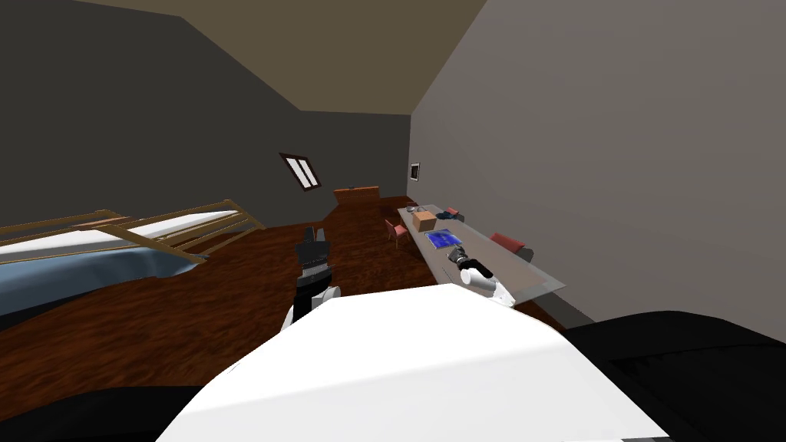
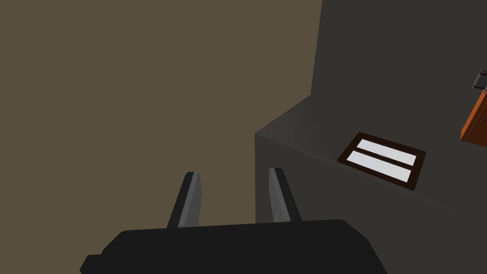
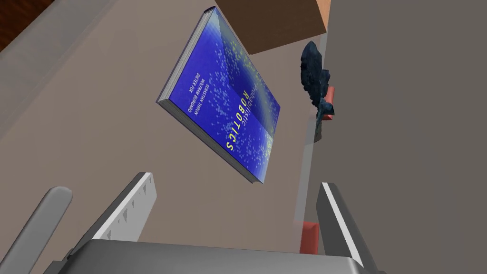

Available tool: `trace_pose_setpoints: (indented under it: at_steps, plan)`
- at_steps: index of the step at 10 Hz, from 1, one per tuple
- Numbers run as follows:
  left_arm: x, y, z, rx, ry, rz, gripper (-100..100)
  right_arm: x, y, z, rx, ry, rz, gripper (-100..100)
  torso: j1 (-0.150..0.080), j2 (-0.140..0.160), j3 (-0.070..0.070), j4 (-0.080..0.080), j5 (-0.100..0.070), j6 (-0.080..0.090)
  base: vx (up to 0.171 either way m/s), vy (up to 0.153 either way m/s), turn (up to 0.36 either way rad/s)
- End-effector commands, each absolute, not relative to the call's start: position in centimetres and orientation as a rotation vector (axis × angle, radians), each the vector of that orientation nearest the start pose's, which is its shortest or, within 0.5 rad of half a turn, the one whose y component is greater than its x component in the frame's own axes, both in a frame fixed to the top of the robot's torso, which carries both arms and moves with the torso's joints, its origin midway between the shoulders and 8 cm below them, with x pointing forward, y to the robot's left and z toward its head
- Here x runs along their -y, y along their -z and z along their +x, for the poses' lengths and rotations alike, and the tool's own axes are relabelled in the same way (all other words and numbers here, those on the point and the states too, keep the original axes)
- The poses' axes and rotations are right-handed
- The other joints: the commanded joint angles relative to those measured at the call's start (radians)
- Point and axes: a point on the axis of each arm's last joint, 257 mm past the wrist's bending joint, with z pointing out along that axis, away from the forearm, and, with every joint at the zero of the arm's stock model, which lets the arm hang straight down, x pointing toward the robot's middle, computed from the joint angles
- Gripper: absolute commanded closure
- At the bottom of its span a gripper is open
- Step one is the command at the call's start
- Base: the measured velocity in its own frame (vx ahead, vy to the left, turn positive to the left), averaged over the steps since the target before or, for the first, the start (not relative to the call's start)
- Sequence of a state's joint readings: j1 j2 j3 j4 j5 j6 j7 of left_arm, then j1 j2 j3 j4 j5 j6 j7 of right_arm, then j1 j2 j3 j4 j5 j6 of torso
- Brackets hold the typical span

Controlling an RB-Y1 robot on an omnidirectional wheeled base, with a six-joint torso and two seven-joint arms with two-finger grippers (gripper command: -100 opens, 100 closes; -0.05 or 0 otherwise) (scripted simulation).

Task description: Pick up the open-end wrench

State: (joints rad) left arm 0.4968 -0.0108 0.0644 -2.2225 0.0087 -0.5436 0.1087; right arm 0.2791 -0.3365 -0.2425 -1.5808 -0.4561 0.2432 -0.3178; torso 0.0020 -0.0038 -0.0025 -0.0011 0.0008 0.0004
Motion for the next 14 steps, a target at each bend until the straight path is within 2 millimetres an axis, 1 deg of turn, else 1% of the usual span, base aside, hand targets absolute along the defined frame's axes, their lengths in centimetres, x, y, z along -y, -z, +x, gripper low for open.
trace_pose_setpoints:
  at_steps: [1,2,3,5,6,7,8,9,10,11,12,13,14]
  plan:
    - [-30.4,-0.9,34.3,-0.569,1.342,-0.712,0,49.4,37.3,39.3,-0.891,-0.975,2.034,-100,0.0,0.0,0.0,0.0,0.0,0.0,0.113,0.043,-0.004]
    - [-30.4,-0.9,34.3,-0.569,1.342,-0.712,0,49.2,38.0,39.0,-0.904,-0.957,2.061,-100,0.001,-0.002,-0.001,0.0,0.0,0.0,0.101,0.038,0.0]
    - [-30.4,-0.9,34.3,-0.569,1.342,-0.712,0,50.2,39.7,37.8,-0.879,-0.92,2.134,-100,0.001,-0.002,-0.001,0.0,0.0,0.0,0.12,0.041,-0.009]
    - [-30.4,-0.9,34.3,-0.569,1.342,-0.712,0,50.1,40.7,37.2,-0.887,-0.895,2.164,-100,0.001,-0.001,-0.001,0.0,0.0,0.0,0.063,0.027,-0.003]
    - [-30.4,-0.9,34.3,-0.569,1.342,-0.712,0,50.9,42.4,35.8,-0.863,-0.852,2.243,-100,-0.001,0.002,0.001,0.0,0.0,0.0,0.067,0.011,-0.008]
    - [-30.4,-0.9,34.3,-0.569,1.342,-0.712,0,50.9,43.1,35.3,-0.864,-0.831,2.265,-100,-0.002,0.001,0.0,0.0,0.0,0.0,0.074,0.023,-0.007]
    - [-30.4,-0.9,34.3,-0.569,1.342,-0.712,0,51.7,44.7,33.7,-0.83,-0.787,2.336,-100,-0.001,0.0,0.0,0.0,0.0,0.0,0.111,0.03,-0.017]
    - [-30.4,-0.9,34.3,-0.569,1.342,-0.712,0,51.6,45.4,33.1,-0.836,-0.764,2.363,-100,0.0,-0.002,-0.001,0.0,0.0,0.0,0.096,0.017,-0.012]
    - [-30.4,-0.9,34.3,-0.569,1.342,-0.712,0,52.3,47.2,31.2,-0.796,-0.711,2.438,-100,-0.001,-0.001,-0.001,0.0,0.0,0.0,0.092,0.007,-0.01]
    - [-30.4,-0.9,34.3,-0.569,1.342,-0.712,0,52.1,47.6,30.9,-0.804,-0.695,2.457,-100,-0.002,-0.001,0.0,0.0,0.0,0.0,0.081,0.016,-0.023]
    - [-30.4,-0.9,34.3,-0.569,1.342,-0.712,0,52.6,48.7,29.3,-0.763,-0.654,2.519,-100,-0.001,0.0,0.0,0.0,0.0,0.0,0.107,0.028,-0.021]
    - [-30.4,-0.9,34.3,-0.569,1.342,-0.712,0,52.4,49.5,28.5,-0.766,-0.626,2.547,-100,0.0,-0.002,-0.001,0.0,0.0,0.0,0.087,0.009,-0.012]
    - [-30.4,-0.9,34.3,-0.569,1.342,-0.712,0,53.0,50.7,26.7,-0.719,-0.578,2.608,-100,-0.001,-0.001,-0.001,0.0,0.0,0.0,0.087,-0.014,-0.026]
